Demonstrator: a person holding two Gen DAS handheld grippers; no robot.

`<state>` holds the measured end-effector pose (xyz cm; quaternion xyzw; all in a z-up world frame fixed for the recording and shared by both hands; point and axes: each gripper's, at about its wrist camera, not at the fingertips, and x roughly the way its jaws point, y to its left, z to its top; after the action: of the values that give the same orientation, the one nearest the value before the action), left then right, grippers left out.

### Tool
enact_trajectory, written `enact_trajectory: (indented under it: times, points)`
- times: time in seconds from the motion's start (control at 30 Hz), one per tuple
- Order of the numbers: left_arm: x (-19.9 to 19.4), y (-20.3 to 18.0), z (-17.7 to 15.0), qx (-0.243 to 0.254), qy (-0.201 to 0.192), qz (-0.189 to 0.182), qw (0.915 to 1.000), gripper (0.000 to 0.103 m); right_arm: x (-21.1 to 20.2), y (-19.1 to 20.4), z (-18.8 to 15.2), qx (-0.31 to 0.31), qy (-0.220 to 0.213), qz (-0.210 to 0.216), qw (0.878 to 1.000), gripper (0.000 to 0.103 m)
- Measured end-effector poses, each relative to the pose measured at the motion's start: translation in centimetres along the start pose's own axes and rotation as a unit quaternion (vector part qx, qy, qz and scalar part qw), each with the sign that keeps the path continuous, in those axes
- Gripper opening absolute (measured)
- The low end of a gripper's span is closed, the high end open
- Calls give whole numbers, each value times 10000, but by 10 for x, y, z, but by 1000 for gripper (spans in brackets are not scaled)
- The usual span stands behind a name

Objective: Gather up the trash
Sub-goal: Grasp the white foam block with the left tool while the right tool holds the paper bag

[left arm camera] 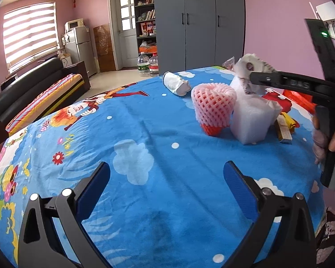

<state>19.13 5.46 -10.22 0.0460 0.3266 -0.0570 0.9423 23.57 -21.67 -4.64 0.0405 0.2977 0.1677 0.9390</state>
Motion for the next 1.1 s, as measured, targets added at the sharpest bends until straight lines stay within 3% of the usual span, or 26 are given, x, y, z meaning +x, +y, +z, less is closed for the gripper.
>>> enact_trajectory:
  times: [0.23,0.57,1.0,1.1]
  points:
    - [-5,-22,2,-70,4,-263,9996,98,-55,-31,-16,95,-175,-296,9994,58]
    - [18,-88,21,107,114,-840,9963,98,-105,-91,-44,476,-301,-766,9955,58]
    - [87,-132,58,-103,399,-694,9967,97,-130,-122,-59,744,-536,-787,9927,58]
    - [95,-140,60,14,429,-646,9970,88,-132,-127,-63,778,-542,-780,9924,58]
